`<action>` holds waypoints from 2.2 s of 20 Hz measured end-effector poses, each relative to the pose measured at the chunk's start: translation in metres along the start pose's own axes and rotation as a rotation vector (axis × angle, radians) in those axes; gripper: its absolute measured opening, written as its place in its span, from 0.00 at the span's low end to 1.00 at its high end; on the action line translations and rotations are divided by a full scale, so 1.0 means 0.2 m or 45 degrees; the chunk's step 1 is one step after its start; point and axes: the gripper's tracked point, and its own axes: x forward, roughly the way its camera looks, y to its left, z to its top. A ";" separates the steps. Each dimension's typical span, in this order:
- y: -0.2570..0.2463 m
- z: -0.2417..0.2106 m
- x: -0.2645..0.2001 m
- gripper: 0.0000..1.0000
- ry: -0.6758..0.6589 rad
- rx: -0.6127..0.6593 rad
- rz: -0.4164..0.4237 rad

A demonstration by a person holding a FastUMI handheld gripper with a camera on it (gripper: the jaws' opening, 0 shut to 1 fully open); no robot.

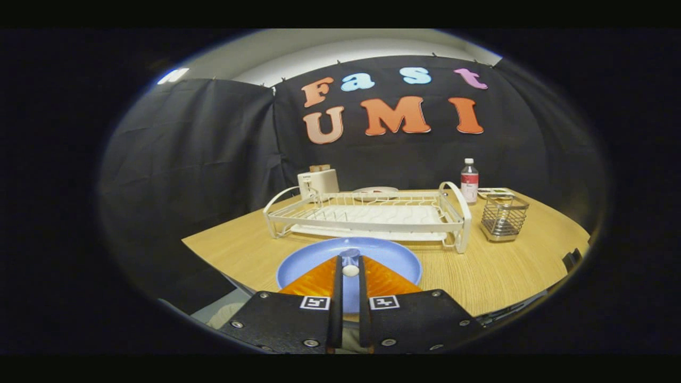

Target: Take the plate from the dish rack, then take the spoon from the basket and place it into the plate.

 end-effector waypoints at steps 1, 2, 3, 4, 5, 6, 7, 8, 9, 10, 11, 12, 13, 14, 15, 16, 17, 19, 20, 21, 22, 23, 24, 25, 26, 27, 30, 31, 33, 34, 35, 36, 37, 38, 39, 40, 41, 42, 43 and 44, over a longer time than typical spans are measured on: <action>0.00 -0.04 0.01 0.12 0.025 0.008 0.000; 0.00 -0.07 0.03 0.12 0.050 0.015 0.002; 0.01 -0.09 0.03 0.14 0.062 0.018 0.005; 0.00 -0.09 0.03 0.15 0.064 0.013 0.004; 0.00 -0.09 0.04 0.19 0.062 0.005 0.001; 0.00 -0.09 0.04 0.22 0.055 0.005 0.001; -0.01 -0.06 0.03 0.29 0.044 0.011 0.000; -0.03 -0.04 0.03 0.39 0.032 0.020 0.001; -0.06 -0.01 0.02 0.54 0.019 0.035 -0.006; -0.09 0.02 0.01 0.59 0.004 0.051 -0.012; -0.13 0.05 0.00 0.71 -0.008 0.060 -0.021; -0.18 0.08 -0.02 0.72 -0.025 0.067 -0.045; -0.24 0.11 -0.04 0.75 -0.040 0.072 -0.068; -0.29 0.14 -0.06 0.78 -0.053 0.073 -0.091; -0.34 0.19 -0.07 0.82 -0.069 0.071 -0.119; -0.40 0.23 -0.09 0.84 -0.086 0.066 -0.145; -0.45 0.28 -0.12 0.89 -0.103 0.057 -0.167; -0.54 0.38 -0.16 0.97 -0.146 0.033 -0.210; -0.58 0.43 -0.17 0.98 -0.164 0.022 -0.228; -0.62 0.47 -0.19 0.98 -0.182 0.016 -0.246; -0.66 0.52 -0.21 0.98 -0.196 0.012 -0.263; -0.70 0.55 -0.23 0.98 -0.211 0.005 -0.279; -0.75 0.59 -0.25 0.98 -0.227 -0.002 -0.298; -0.79 0.62 -0.27 0.98 -0.240 -0.006 -0.320; -0.83 0.64 -0.28 0.98 -0.246 -0.011 -0.342; -0.87 0.66 -0.30 0.98 -0.249 -0.018 -0.364; -0.94 0.71 -0.34 0.98 -0.267 -0.039 -0.417; -0.95 0.72 -0.35 0.98 -0.273 -0.044 -0.427; -0.96 0.72 -0.35 0.98 -0.279 -0.045 -0.438; -0.96 0.73 -0.36 0.98 -0.285 -0.040 -0.439; -0.96 0.73 -0.35 0.98 -0.292 -0.037 -0.436; -0.96 0.74 -0.35 0.98 -0.293 -0.033 -0.436; -0.95 0.73 -0.35 0.98 -0.292 -0.032 -0.435; -0.95 0.74 -0.35 0.98 -0.294 -0.035 -0.435; -0.95 0.74 -0.35 0.98 -0.296 -0.037 -0.435; -0.95 0.74 -0.35 0.98 -0.297 -0.039 -0.433; -0.95 0.74 -0.35 0.98 -0.298 -0.039 -0.432; -0.95 0.75 -0.36 0.98 -0.300 -0.040 -0.433; -0.95 0.75 -0.36 0.98 -0.303 -0.037 -0.435; -0.96 0.75 -0.37 0.98 -0.306 -0.034 -0.436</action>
